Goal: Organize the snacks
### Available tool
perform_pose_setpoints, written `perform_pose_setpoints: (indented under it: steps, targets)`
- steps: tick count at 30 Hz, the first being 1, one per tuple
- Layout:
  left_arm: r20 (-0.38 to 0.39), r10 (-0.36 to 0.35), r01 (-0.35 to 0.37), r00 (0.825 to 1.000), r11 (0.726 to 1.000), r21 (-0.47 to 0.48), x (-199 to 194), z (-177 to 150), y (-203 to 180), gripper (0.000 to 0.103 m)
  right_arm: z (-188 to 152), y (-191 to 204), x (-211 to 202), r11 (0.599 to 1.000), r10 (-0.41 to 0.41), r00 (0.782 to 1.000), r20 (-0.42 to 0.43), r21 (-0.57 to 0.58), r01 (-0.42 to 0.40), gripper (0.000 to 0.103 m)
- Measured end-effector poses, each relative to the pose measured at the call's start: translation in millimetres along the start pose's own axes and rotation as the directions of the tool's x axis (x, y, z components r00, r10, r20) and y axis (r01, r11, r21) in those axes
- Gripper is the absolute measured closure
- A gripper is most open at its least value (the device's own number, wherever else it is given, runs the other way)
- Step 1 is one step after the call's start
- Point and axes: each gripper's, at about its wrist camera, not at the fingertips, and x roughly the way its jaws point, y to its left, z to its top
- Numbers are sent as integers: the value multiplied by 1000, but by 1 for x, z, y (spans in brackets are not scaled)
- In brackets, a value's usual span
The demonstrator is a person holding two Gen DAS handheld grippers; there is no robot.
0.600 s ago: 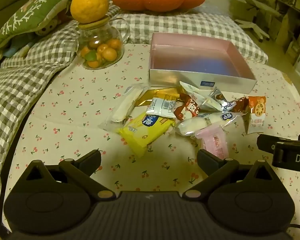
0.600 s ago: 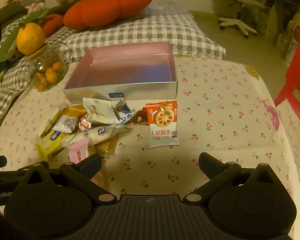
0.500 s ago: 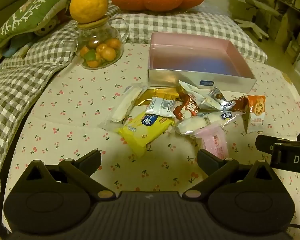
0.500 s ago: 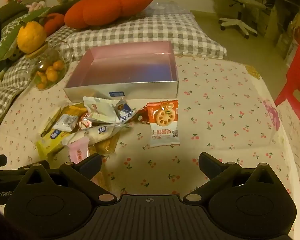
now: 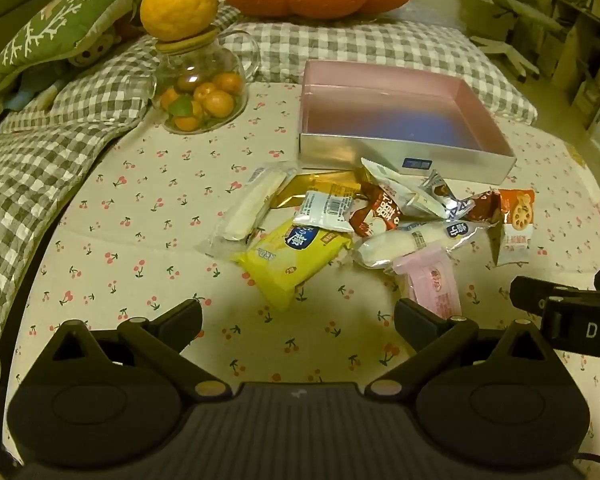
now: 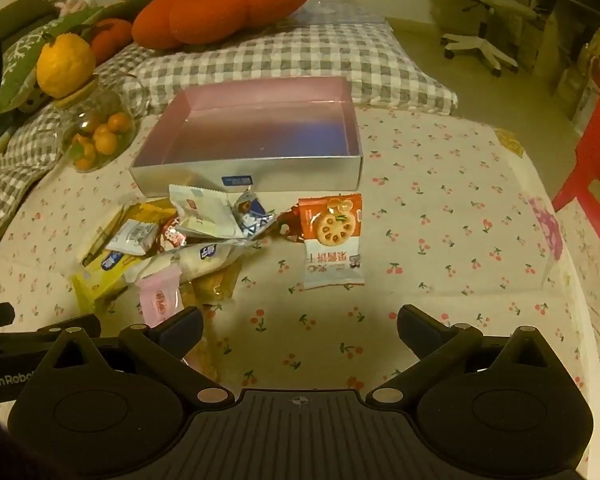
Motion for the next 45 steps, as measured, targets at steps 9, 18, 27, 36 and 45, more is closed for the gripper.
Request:
perform_pose_setpoints:
  steps: [9, 18, 27, 36, 45]
  targets:
    - [-11, 3, -3, 1000, 1000, -1, 4, 0, 1, 0, 0, 0, -1, 1000, 1, 1000, 2, -2, -1, 0]
    - [-12, 1, -1, 1000, 1000, -2, 4, -1, 1, 1, 1, 0, -1, 1000, 3, 1000, 1, -4, -3, 0]
    - [-14, 0, 0, 1000, 1000, -3, 5, -2, 1, 0, 0, 0, -1, 1000, 2, 1000, 1, -4, -2, 0]
    - [-14, 1, -1, 1000, 1000, -3, 5, -2, 1, 0, 0, 0, -1, 1000, 2, 1000, 2, -4, -2, 0]
    - [-15, -1, 1, 1000, 1000, 2, 5, -3, 0, 1, 0, 0, -1, 1000, 2, 1000, 3, -5, -2, 0]
